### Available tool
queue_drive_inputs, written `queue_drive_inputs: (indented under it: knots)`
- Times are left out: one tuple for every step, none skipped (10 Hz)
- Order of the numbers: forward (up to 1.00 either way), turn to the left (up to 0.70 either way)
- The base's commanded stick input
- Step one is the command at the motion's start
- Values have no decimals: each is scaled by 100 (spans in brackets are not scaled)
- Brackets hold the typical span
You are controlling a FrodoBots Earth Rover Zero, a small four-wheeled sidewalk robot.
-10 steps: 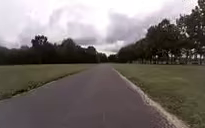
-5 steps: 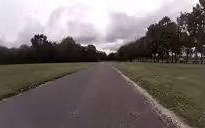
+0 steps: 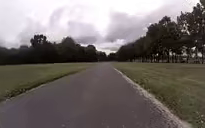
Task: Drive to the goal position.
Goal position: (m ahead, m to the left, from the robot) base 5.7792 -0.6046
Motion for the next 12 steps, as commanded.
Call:
queue_drive_inputs:
  knots:
    - [70, 0]
    - [70, 0]
    - [70, 0]
    - [70, 0]
    - [70, 0]
    - [70, 0]
    - [70, 0]
    - [70, 0]
    - [70, 0]
    - [70, 0]
    - [70, 0]
    - [70, 0]
